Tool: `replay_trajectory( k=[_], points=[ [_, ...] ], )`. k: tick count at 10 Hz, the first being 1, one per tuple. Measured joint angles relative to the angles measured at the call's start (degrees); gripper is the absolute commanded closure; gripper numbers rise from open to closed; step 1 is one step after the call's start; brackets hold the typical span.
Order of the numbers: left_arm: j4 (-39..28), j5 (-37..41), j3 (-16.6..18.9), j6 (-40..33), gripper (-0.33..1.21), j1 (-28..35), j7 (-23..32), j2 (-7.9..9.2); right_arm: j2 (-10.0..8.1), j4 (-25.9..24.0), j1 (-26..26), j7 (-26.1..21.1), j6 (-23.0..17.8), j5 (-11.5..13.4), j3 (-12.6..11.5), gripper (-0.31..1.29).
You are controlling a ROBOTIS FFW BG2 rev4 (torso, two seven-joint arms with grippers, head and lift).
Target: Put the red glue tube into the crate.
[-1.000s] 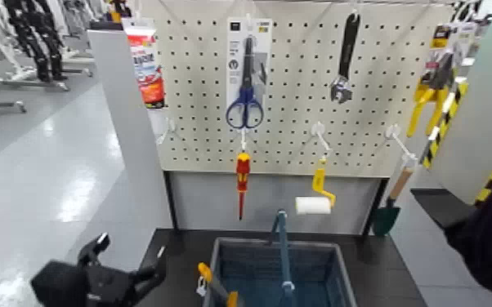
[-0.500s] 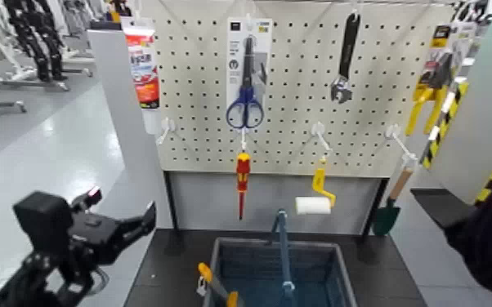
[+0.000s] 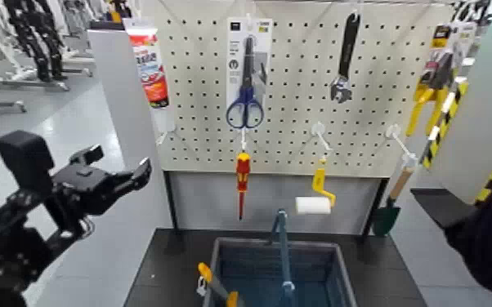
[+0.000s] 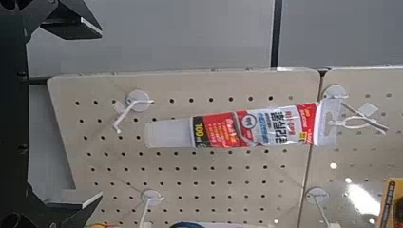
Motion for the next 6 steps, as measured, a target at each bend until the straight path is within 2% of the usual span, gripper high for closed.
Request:
replay_trajectory(
  k=[4,6],
  points=[
    [4.5,2.0,0.6,1.6,0.14,-8.7,-6.4,1.42,0.0,0.1,-0.1,0.2,0.0,-0.2,0.0,0.17],
    [7.1,2.2,-0.1,1.9,0.16,-13.3,-9.5,2.41,0.0,0.1,-0.2,0.4,0.2,-0.3,0.1,0.17]
  ],
)
